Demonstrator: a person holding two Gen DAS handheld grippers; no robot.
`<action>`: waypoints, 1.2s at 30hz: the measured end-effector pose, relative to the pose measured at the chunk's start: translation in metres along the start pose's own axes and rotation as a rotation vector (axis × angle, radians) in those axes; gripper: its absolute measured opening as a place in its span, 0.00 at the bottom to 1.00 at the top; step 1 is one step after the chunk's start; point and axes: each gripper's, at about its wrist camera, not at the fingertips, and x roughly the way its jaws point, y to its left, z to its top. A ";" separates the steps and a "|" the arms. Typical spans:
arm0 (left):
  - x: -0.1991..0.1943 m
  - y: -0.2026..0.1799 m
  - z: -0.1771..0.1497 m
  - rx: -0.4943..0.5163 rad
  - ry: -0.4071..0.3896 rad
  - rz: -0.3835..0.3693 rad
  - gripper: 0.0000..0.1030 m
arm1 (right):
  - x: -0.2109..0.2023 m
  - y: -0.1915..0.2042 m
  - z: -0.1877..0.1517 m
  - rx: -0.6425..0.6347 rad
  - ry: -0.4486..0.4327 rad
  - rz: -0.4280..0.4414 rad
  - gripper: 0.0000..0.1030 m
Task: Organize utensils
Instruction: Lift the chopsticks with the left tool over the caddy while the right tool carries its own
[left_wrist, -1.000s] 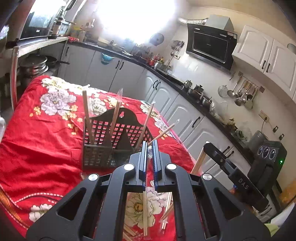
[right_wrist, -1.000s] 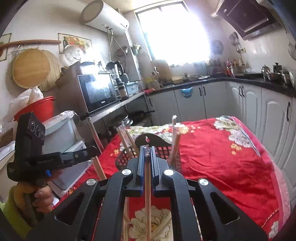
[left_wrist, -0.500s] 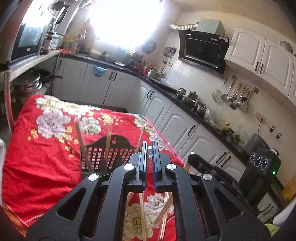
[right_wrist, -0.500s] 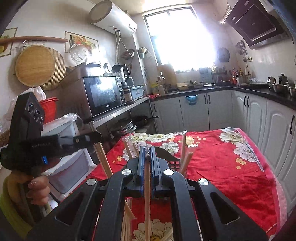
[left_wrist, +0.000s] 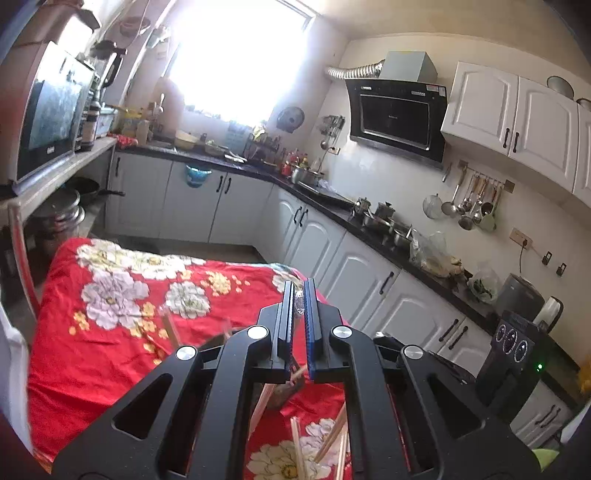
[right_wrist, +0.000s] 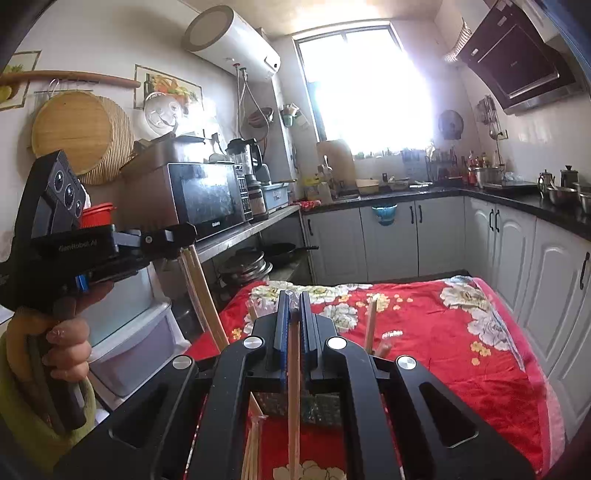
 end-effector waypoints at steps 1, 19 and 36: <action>-0.001 0.001 0.003 0.001 -0.004 0.001 0.02 | 0.001 0.001 0.002 -0.004 -0.006 -0.001 0.06; 0.007 0.026 0.036 -0.005 -0.091 0.088 0.02 | 0.026 0.005 0.040 -0.051 -0.099 -0.020 0.06; 0.039 0.053 0.016 -0.044 -0.059 0.128 0.02 | 0.069 0.004 0.058 -0.073 -0.133 -0.005 0.06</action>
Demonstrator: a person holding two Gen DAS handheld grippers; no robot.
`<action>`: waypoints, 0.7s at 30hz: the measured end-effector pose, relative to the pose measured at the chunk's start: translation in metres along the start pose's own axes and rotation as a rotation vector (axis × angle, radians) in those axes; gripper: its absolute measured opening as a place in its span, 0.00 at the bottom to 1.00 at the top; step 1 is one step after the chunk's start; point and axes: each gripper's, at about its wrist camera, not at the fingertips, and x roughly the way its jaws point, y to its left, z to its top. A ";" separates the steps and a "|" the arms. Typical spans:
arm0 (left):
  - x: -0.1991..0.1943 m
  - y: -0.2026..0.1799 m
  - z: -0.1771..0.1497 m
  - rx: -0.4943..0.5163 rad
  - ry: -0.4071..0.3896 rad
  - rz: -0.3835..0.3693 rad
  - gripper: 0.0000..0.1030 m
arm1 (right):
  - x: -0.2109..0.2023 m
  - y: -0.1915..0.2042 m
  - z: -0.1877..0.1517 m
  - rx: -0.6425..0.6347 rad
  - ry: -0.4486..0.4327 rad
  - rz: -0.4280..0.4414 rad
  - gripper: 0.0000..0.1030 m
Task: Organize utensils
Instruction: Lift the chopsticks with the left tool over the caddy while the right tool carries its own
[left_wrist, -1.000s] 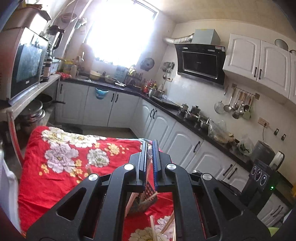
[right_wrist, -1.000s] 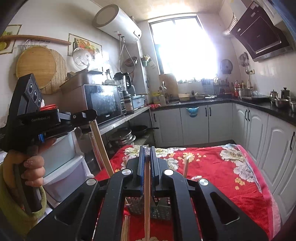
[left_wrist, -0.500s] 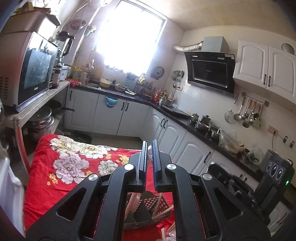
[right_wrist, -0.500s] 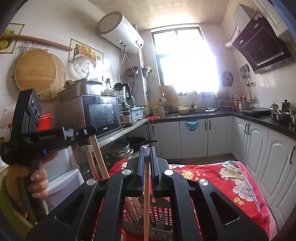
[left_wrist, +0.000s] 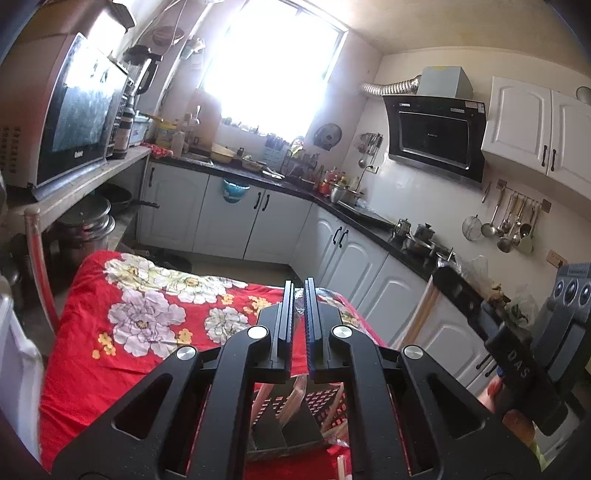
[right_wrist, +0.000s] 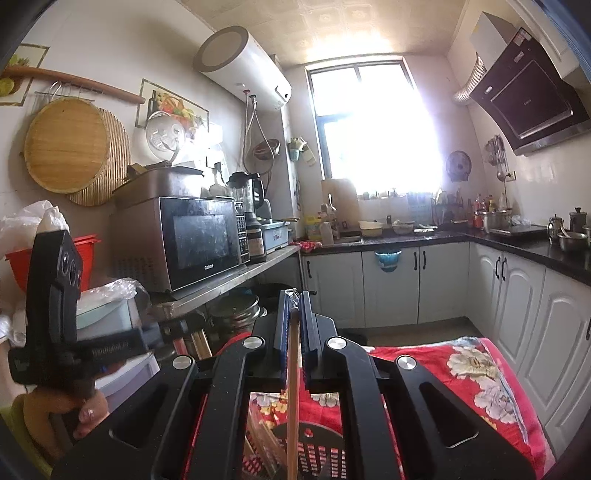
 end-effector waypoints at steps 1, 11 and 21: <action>0.002 0.001 -0.002 -0.004 0.005 0.000 0.02 | 0.002 0.000 -0.001 0.000 0.001 0.000 0.06; 0.013 0.011 -0.022 -0.035 0.037 -0.003 0.02 | 0.028 -0.007 -0.017 0.015 0.012 -0.016 0.06; 0.019 0.017 -0.037 -0.040 0.052 0.002 0.02 | 0.041 -0.007 -0.040 -0.007 -0.008 -0.032 0.06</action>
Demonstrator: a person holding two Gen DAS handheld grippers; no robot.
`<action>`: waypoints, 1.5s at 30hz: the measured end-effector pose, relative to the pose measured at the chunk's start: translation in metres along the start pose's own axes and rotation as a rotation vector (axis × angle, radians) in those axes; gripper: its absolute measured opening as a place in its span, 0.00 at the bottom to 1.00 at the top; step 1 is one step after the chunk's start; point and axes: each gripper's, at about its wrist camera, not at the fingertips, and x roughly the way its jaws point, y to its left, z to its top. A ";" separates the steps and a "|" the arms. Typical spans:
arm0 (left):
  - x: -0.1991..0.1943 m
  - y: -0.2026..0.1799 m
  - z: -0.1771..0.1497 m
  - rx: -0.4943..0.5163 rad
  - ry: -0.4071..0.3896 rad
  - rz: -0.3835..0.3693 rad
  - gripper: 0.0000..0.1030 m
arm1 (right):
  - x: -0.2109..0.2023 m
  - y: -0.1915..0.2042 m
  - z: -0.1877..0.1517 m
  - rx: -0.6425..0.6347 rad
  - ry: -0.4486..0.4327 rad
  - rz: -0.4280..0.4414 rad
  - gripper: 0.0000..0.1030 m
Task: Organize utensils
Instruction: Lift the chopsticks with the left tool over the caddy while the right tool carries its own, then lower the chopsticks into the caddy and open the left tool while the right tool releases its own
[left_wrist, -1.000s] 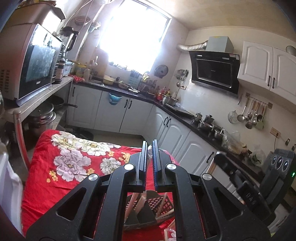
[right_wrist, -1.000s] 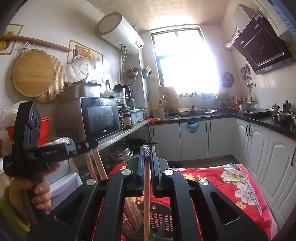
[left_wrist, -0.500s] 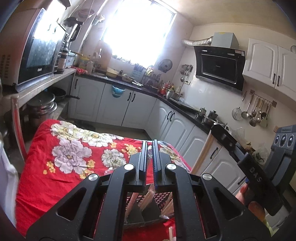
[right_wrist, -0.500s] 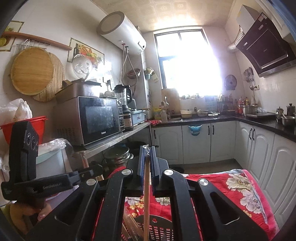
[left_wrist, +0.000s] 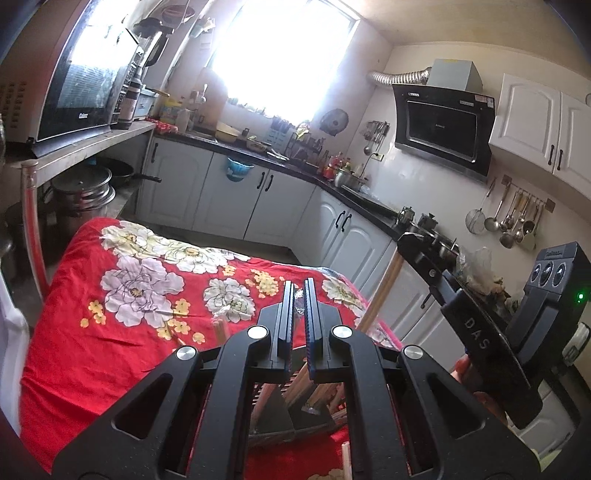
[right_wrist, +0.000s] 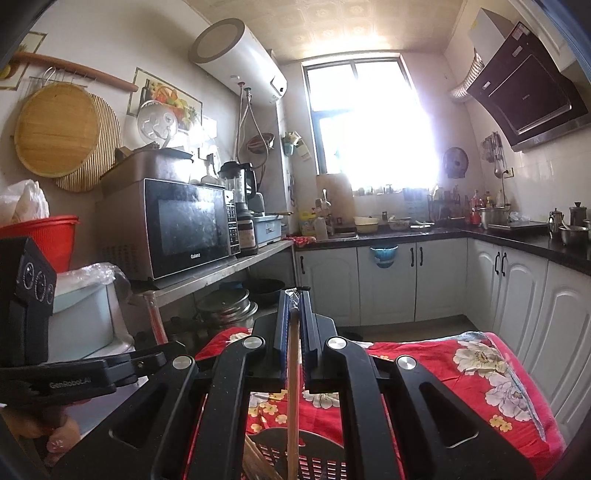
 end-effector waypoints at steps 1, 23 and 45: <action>0.001 0.001 -0.002 -0.001 0.003 0.002 0.02 | 0.000 0.000 -0.003 -0.005 -0.007 -0.003 0.06; 0.014 0.013 -0.029 -0.006 0.042 0.058 0.03 | 0.003 -0.002 -0.049 0.018 0.069 -0.006 0.06; 0.008 0.013 -0.041 -0.005 0.064 0.081 0.03 | -0.019 -0.019 -0.067 0.085 0.153 -0.072 0.06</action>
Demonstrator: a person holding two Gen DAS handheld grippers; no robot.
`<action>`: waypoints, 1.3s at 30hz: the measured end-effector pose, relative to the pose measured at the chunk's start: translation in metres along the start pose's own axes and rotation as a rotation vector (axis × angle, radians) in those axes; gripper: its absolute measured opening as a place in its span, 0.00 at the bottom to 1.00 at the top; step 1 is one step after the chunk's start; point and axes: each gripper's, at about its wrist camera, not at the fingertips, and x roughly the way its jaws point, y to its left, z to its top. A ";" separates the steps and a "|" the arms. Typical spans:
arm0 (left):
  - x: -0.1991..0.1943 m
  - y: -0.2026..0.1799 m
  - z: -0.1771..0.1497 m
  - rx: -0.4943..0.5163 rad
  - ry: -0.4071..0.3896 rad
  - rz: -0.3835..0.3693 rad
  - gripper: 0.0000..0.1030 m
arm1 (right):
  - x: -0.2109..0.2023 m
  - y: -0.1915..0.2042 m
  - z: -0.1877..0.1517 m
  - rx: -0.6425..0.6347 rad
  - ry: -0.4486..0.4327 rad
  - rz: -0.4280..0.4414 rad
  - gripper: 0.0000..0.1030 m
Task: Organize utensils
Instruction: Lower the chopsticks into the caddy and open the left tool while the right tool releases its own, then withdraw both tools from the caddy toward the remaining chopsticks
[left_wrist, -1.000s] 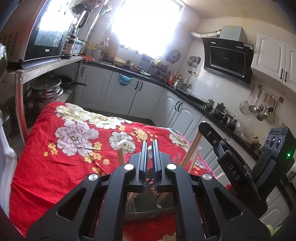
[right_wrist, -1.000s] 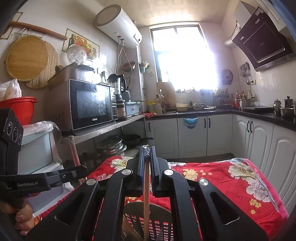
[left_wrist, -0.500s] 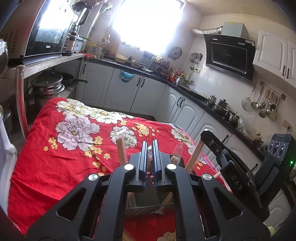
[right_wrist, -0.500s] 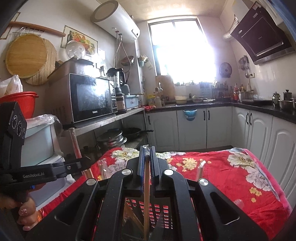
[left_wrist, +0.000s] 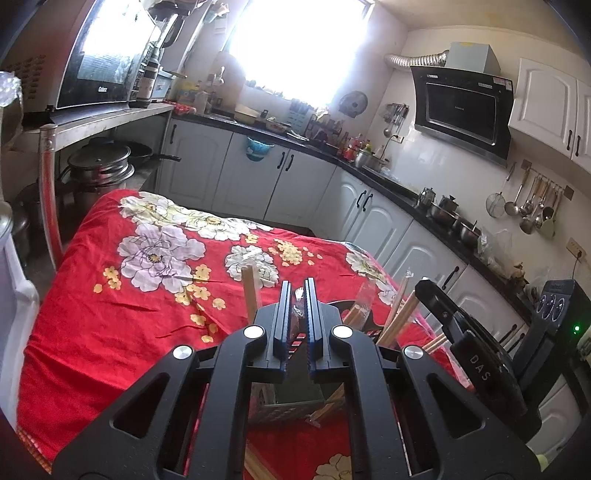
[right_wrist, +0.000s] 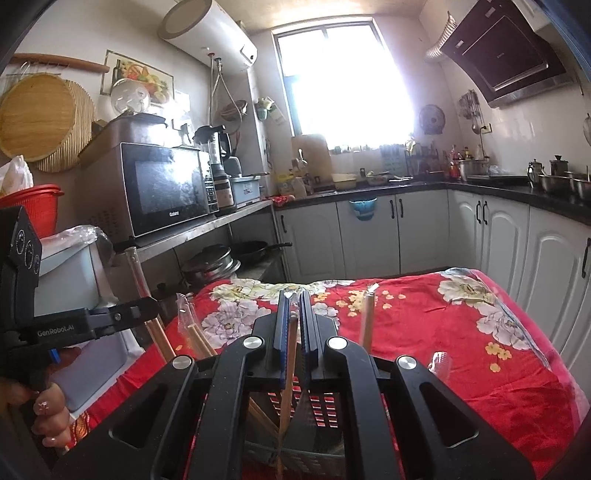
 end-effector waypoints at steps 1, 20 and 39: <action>0.000 -0.001 0.000 0.003 0.001 0.003 0.04 | -0.001 0.000 0.000 -0.003 0.004 -0.003 0.08; -0.023 0.004 -0.007 -0.018 0.012 0.021 0.39 | -0.024 -0.006 -0.008 0.029 0.056 -0.042 0.26; -0.053 -0.002 -0.027 -0.026 0.000 0.016 0.71 | -0.064 -0.005 -0.013 0.054 0.058 -0.037 0.50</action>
